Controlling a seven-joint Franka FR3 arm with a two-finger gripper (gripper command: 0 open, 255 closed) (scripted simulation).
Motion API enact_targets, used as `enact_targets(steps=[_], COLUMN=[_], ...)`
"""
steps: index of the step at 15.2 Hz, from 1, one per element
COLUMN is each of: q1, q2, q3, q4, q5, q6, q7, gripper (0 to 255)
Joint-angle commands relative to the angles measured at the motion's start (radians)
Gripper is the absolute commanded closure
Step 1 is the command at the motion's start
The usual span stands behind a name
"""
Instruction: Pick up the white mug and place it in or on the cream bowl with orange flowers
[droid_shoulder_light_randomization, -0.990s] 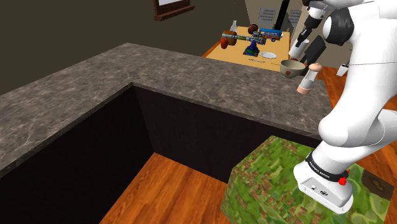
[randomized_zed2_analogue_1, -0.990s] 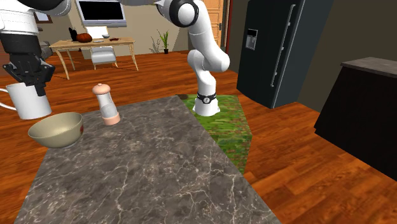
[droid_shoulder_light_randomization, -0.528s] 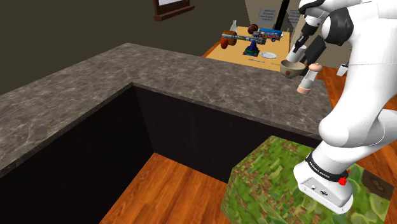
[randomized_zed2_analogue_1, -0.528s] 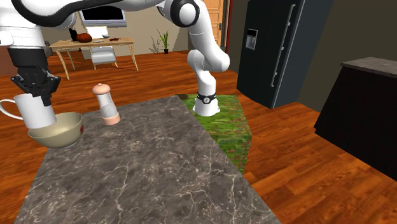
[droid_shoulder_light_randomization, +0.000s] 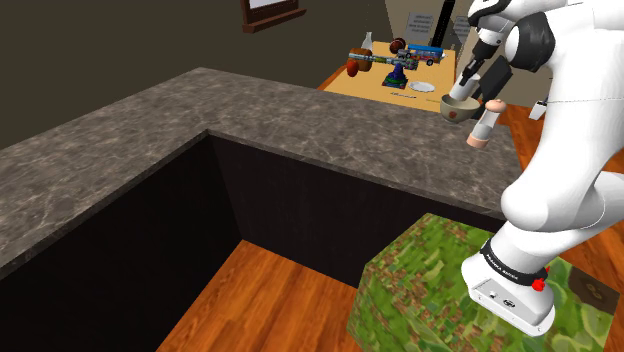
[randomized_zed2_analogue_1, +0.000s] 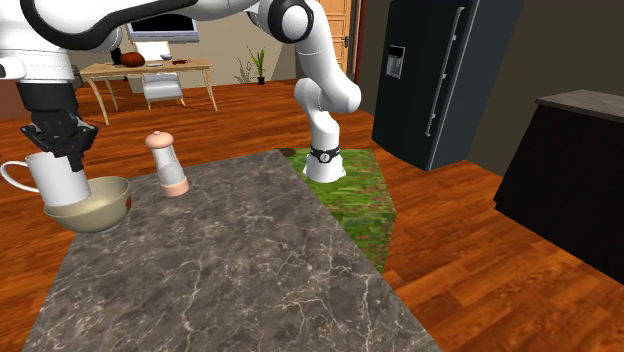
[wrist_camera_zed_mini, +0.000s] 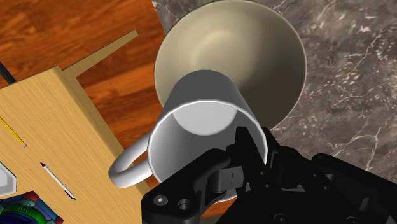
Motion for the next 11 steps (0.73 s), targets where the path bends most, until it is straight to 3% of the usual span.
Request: enact_targets(steps=[1, 6, 11], q1=[0.0, 0.0, -0.011], q2=[0.0, 0.0, -0.032], q3=[0.0, 0.0, -0.013], q4=[0.0, 0.0, 0.078], q5=[0.0, 0.0, -0.021], q6=[0.0, 0.0, -0.105], q7=[0.0, 0.0, 0.016], gripper=[0, 0, 0])
